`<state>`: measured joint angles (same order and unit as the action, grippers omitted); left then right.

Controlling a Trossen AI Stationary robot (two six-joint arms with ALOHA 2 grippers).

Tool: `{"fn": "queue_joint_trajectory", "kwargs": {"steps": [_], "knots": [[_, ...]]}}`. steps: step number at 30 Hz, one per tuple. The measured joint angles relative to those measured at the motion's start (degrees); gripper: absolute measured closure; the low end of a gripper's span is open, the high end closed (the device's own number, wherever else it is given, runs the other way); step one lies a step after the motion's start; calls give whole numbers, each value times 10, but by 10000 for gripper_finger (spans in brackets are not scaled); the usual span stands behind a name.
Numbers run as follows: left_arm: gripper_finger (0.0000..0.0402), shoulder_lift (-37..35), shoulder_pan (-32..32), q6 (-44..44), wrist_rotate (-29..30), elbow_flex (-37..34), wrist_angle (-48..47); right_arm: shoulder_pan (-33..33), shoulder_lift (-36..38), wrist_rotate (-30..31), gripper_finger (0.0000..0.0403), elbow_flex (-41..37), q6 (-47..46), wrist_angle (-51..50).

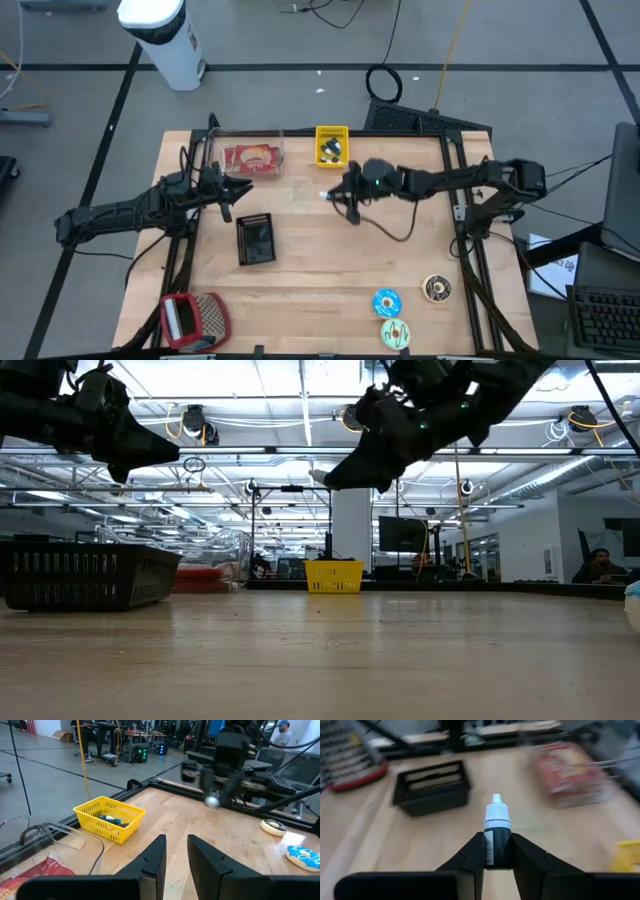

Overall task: Pick & Place Food Item
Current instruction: Put the green food coloring bottle into the yellow bin

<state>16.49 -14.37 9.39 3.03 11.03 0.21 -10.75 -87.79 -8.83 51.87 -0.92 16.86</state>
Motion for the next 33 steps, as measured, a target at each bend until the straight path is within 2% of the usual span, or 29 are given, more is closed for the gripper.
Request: {"fn": "queue_joint_trajectory", "kwargs": {"steps": [9, 15, 18, 22, 26, 33], "knots": [[323, 0, 0, 0, 0, 0, 0, -131, 0, -3, 333, 20, 13, 3], [323, 0, 0, 0, 0, 0, 0, -186, -1, -3, 333, 20, 6, 15], [323, 0, 0, 0, 0, 0, 0, -197, -4, -4, 333, 35, 1, 18], [323, 0, 0, 0, 0, 0, 0, -197, -26, -5, 333, 87, 2, -42], [323, 0, 0, 0, 0, 0, 0, -196, -74, -5, 332, 131, 20, -85], [323, 0, 0, 0, 0, 0, 0, -214, -157, -3, 332, 142, 22, -85]]}}
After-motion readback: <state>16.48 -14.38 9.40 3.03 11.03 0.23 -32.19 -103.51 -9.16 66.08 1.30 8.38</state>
